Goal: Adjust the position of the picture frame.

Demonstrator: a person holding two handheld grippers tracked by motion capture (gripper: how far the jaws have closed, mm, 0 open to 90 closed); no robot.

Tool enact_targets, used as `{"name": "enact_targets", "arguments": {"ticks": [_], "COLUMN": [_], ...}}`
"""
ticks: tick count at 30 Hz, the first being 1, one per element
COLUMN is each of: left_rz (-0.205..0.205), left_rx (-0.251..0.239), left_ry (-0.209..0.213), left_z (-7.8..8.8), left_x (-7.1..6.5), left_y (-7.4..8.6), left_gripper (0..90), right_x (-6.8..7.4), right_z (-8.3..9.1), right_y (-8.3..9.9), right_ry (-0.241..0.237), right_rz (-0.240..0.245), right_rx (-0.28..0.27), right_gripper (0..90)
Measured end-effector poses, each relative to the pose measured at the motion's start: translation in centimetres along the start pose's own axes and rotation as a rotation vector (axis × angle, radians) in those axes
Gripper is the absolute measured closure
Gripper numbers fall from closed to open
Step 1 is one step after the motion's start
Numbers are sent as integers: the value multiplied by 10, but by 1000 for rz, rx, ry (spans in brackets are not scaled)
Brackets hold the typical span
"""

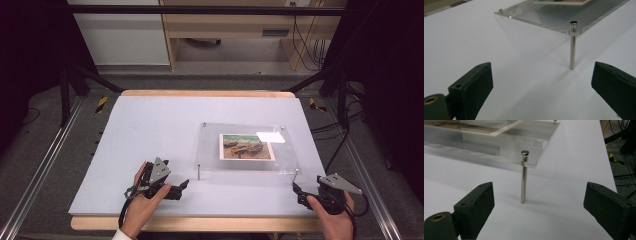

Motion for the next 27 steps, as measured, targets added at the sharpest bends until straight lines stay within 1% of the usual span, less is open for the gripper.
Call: {"name": "enact_targets", "arguments": {"ticks": [1,2,3,4,6,10,11,14,15,17,19,21,22,23,24,26,27], "left_rz": [1,0,0,-4,7,24,22,22,24,24,23,27,24,21,23,14,10], "left_rx": [-9,-13,-13,-14,-19,-6,0,-2,-4,-8,-6,-9,-9,-8,-7,-4,-1], "left_ry": [-4,4,4,15,27,42,45,50,53,55,56,59,61,61,66,65,68], "left_z": [0,0,0,-1,-3,-5,-5,-5,-4,-4,-5,-6,-8,-8,-9,-10,-11], "left_x": [-2,-3,-3,-6,-8,-10,-11,-13,-14,-16,-18,-19,-22,-23,-24,-27,-28], "left_y": [0,-1,-1,-2,-2,-1,-1,-1,-2,-3,-3,-4,-5,-5,-5,-6,-6], "left_gripper": [36,40,38,38,38,41,44,50,52,58,61,67,80,86,89,102,107], "right_x": [0,1,1,1,2,1,1,2,2,1,1,1,1,2,2,2,2], "right_z": [-1,-1,-1,-3,-3,-5,-5,-6,-6,-6,-7,-8,-12,-12,-14,-17,-18], "right_y": [0,1,1,1,1,2,2,3,4,5,6,6,6,6,6,5,5], "right_ry": [2,3,3,7,3,12,14,6,11,10,-8,-11,-18,-23,-21,-21,-16], "right_rz": [14,17,17,29,36,53,58,55,66,64,60,61,63,59,66,54,60], "right_rx": [4,6,6,11,16,16,17,24,19,8,4,1,5,10,10,24,24], "right_gripper": [127,162,162,223,253,309,334,354,390,408,453,459,458,452,437,414,406]}}
Point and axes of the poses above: each handheld gripper's, and its own axes: z roughly backward along the jaws, y roughly out of its underside, x roughly to its left, the point moved 2 cm from there along -z, roughly forward along the jaws, and after that the axes turned 1 degree about z, right-handed, at the moved point
